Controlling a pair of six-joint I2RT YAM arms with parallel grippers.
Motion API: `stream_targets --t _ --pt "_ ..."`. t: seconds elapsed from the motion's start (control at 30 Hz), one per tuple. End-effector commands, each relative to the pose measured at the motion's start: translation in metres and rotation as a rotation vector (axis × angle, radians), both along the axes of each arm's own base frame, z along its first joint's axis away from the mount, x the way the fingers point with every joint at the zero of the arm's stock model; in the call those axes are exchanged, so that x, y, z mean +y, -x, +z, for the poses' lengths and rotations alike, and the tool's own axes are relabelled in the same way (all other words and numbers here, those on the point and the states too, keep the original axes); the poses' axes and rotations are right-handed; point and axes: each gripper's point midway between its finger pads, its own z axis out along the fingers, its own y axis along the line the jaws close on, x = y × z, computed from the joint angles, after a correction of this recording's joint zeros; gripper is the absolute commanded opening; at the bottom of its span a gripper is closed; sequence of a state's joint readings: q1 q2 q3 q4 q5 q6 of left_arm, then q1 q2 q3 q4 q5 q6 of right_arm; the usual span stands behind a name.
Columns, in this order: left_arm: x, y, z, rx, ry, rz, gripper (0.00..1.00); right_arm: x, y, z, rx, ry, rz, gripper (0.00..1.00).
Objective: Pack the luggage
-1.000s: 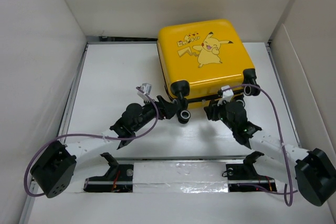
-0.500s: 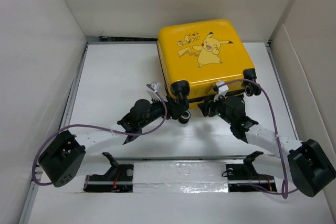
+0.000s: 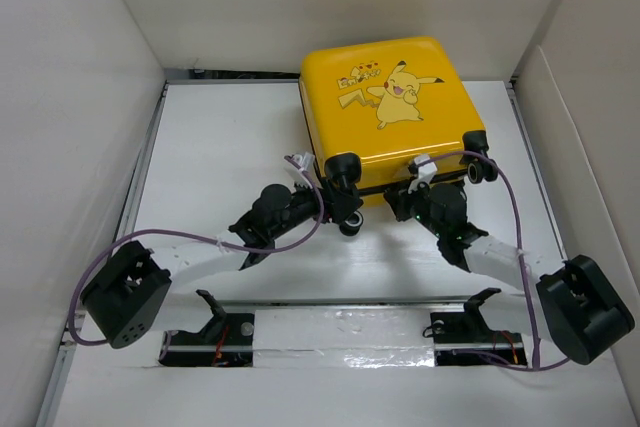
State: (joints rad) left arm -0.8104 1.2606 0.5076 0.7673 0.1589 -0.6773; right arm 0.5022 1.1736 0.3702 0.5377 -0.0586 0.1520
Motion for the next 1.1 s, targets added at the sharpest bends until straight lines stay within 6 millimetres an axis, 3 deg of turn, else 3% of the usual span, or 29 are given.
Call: stream_targets --t 0.0,0.2,0.33,0.4,0.53,0.6,0.67,0.73,0.87,1.07 --pt "-0.010 -0.005 0.037 -0.086 0.074 -0.020 0.74 -0.002 -0.018 0.053 -0.202 -0.097 -0.050 0.02" --pt "-0.011 -0.010 0.041 -0.096 0.074 -0.002 0.70 -0.034 -0.005 0.047 -0.165 -0.070 -0.177 0.00" --pt "-0.016 -0.015 0.046 -0.099 0.087 -0.001 0.56 -0.059 -0.001 0.036 -0.103 0.002 -0.289 0.00" --pt "-0.018 -0.017 0.051 -0.101 0.101 0.000 0.56 -0.077 -0.003 0.030 -0.087 0.043 -0.359 0.00" --pt "-0.021 -0.019 0.049 -0.090 0.100 0.002 0.56 -0.094 -0.007 0.030 -0.048 0.075 -0.429 0.00" --pt "-0.026 -0.016 0.051 -0.095 0.102 -0.034 0.60 -0.089 -0.007 0.026 -0.026 0.080 -0.405 0.00" --pt "-0.034 -0.011 0.050 -0.094 0.098 -0.091 0.72 -0.075 -0.005 0.026 -0.022 0.071 -0.347 0.00" --pt "-0.042 -0.002 0.039 -0.063 0.064 -0.151 0.79 -0.049 -0.001 0.030 -0.046 0.030 -0.268 0.00" --pt "-0.042 0.000 0.025 -0.036 0.013 -0.147 0.99 -0.019 0.008 0.028 -0.036 0.052 -0.192 0.00" --pt "-0.057 0.010 0.033 -0.032 0.052 -0.196 0.99 -0.001 0.012 0.020 -0.020 0.059 -0.157 0.00"
